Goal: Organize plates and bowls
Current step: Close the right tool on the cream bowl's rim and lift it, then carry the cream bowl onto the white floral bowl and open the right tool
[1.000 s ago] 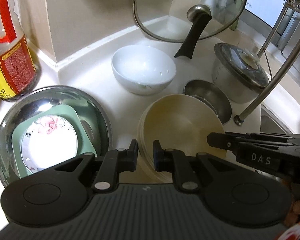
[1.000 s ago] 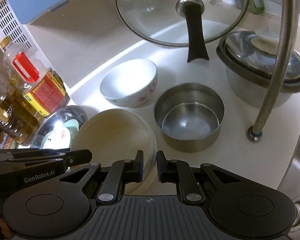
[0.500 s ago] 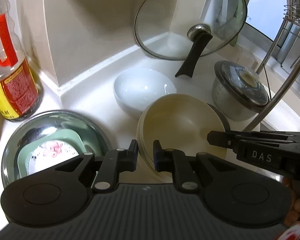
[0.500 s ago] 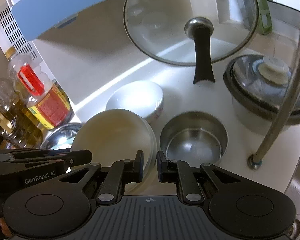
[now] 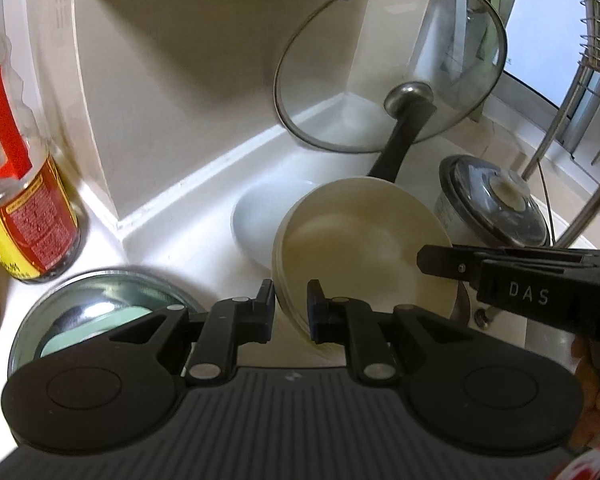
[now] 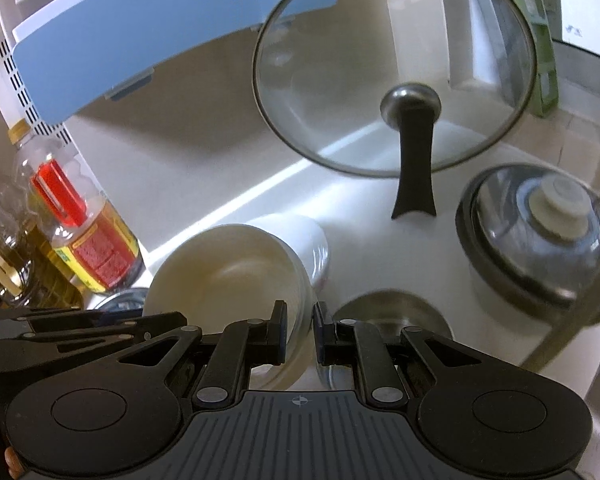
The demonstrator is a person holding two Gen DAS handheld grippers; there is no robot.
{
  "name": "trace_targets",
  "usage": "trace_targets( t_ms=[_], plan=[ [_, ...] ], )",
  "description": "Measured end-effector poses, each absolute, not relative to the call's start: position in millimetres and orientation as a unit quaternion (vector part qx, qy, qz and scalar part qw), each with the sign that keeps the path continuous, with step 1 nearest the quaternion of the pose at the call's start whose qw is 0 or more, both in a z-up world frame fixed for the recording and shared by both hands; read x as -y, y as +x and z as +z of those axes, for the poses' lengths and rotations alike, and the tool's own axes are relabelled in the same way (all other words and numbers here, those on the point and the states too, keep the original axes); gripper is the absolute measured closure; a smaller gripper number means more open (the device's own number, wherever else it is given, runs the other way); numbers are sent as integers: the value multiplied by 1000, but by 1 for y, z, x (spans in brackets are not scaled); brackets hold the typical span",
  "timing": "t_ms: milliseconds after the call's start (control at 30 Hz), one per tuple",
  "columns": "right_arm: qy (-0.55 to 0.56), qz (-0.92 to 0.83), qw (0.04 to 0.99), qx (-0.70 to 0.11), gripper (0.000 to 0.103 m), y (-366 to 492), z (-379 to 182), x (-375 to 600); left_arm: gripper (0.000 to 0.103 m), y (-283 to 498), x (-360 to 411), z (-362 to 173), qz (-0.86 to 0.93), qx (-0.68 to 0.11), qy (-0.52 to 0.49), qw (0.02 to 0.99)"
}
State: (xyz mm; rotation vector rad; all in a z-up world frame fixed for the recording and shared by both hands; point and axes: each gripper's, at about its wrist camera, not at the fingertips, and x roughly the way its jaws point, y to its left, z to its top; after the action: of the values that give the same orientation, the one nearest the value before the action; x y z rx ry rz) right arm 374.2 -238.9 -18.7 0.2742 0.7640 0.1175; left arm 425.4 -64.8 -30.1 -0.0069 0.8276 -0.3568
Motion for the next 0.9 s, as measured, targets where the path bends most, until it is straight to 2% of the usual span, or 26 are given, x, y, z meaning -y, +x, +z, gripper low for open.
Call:
trace_targets(
  t_ms=[900],
  plan=[
    [118,83,917,-373,89,463,-49,248,88,493,76,-49,-116,-394,-12,912]
  ],
)
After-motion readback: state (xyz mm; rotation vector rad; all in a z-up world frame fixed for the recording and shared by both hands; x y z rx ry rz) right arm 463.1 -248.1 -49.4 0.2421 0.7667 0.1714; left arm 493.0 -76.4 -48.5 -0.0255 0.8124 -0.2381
